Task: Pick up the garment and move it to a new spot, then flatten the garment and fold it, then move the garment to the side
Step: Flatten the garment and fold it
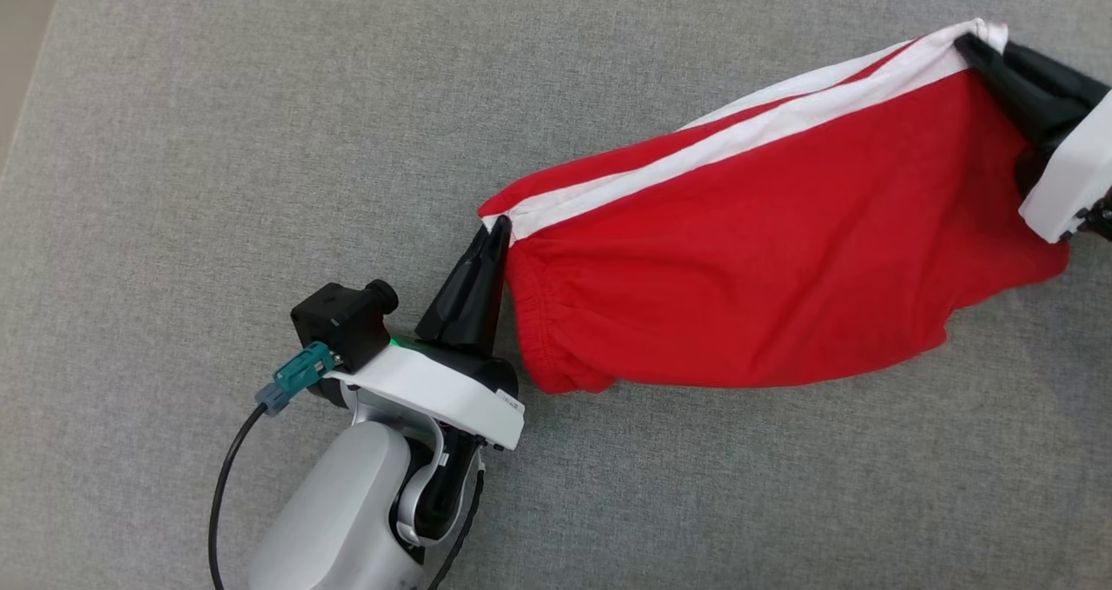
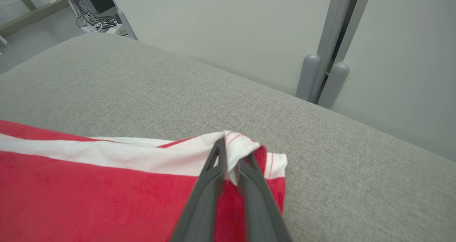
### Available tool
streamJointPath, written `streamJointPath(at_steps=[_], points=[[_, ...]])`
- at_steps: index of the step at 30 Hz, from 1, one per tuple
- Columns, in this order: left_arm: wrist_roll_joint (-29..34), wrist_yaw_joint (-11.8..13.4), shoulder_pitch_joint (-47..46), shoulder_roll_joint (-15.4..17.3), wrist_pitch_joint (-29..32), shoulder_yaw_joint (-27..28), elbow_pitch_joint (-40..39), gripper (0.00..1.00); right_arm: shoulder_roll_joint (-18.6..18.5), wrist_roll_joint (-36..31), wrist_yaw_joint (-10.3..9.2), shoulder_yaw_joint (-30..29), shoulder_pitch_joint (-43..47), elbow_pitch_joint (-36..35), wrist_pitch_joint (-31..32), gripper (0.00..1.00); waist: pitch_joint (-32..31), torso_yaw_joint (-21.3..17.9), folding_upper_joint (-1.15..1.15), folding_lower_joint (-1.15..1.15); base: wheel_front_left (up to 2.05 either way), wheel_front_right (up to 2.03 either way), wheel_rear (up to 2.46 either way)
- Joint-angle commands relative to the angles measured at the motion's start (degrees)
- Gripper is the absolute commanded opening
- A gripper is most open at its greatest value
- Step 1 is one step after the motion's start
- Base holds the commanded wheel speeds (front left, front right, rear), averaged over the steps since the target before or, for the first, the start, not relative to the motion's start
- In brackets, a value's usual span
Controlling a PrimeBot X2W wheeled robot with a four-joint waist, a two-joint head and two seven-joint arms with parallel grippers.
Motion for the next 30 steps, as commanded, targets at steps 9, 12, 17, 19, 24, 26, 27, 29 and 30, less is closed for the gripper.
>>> streamJointPath(at_steps=[9,12,17,19,24,26,27,29,30], points=[[1.7,4.8,2.7,1.8,-1.1,1.6,-0.6,1.00,-0.4,0.2,0.00,2.0,-0.6,3.9,-7.6,1.00,-2.7,-2.3,0.00,0.00,0.00,0.00,0.00],[4.3,7.3,6.2,3.4,-1.5,3.4,-3.6,1.00,-1.1,1.0,0.00,1.7,2.3,4.5,-8.1,1.00,-5.2,-3.4,0.00,0.00,0.00,0.00,0.00],[11.5,10.4,15.5,3.6,-1.6,9.5,-12.2,1.00,-1.1,2.1,0.00,0.8,8.4,5.2,-8.0,1.00,-9.7,-4.3,0.00,0.00,0.00,0.00,0.00],[14.7,10.3,19.1,3.1,-1.6,11.2,-14.4,1.00,-0.5,2.2,0.00,0.4,11.0,5.8,-7.1,1.00,-11.0,-4.2,0.00,0.00,0.00,0.00,0.00],[17.9,7.9,25.2,0.8,-1.7,13.9,-16.5,1.00,1.9,1.9,0.00,-1.3,14.4,7.5,-3.1,1.00,-12.1,-3.0,0.00,0.00,0.00,0.00,0.00],[18.8,6.8,25.7,0.4,-1.7,14.1,-16.8,1.00,2.7,1.2,0.00,-2.1,14.4,7.6,-1.5,1.00,-11.7,-2.0,0.00,0.00,0.00,0.00,0.00],[19.4,6.3,25.8,0.2,-1.7,14.0,-17.0,1.00,3.2,1.2,0.00,-2.8,14.2,7.7,-0.7,1.00,-11.3,-1.6,0.00,0.00,0.00,0.00,0.00],[19.7,5.8,25.5,0.0,-1.7,14.4,-17.3,1.00,3.8,0.5,0.00,-4.1,13.2,8.7,1.1,1.00,-10.4,-0.9,0.00,0.00,0.00,0.00,0.00],[19.8,5.4,25.2,-0.1,-1.7,14.5,-17.5,1.00,4.1,-0.2,-0.01,-4.8,12.4,9.7,2.0,1.00,-9.8,-0.6,0.00,0.00,0.00,0.00,0.00]])
